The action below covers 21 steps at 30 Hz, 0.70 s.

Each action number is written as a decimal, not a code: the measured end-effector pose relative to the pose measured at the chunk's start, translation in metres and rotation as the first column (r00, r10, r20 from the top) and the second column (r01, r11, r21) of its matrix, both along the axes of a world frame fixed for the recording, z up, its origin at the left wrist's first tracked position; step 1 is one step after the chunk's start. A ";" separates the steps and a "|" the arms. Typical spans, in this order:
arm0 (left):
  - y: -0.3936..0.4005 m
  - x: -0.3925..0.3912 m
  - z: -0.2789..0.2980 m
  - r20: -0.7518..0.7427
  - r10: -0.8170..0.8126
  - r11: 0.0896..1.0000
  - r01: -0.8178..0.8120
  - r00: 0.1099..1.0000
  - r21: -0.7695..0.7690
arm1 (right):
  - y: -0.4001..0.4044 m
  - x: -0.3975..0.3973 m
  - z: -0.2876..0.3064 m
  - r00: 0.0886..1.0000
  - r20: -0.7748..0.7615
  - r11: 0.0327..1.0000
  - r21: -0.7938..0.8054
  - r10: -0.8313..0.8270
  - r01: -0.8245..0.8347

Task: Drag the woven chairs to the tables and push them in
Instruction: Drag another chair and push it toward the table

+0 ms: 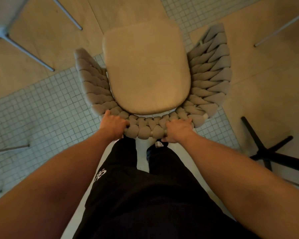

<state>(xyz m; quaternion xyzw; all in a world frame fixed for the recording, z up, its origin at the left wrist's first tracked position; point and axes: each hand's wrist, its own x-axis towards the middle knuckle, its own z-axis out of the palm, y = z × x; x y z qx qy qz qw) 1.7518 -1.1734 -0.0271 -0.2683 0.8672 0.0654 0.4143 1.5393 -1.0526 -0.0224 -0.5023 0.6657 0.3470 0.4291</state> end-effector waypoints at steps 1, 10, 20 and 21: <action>-0.011 0.004 0.001 0.010 -0.023 1.000 0.023 1.000 -0.007 | -0.005 0.008 -0.001 1.000 0.006 1.000 0.001 -0.027 0.027; -0.124 0.032 0.006 0.076 -0.203 0.975 0.209 0.976 -0.074 | -0.074 0.086 -0.010 0.965 0.046 0.966 0.028 -0.258 0.256; -0.216 0.033 -0.004 0.094 -0.275 0.941 0.288 0.957 -0.176 | -0.142 0.128 -0.005 0.916 0.125 0.920 -0.045 -0.381 0.389; -0.215 0.032 -0.003 0.103 -0.278 0.942 0.292 0.955 -0.166 | -0.139 0.127 -0.005 0.924 0.131 0.927 -0.068 -0.358 0.369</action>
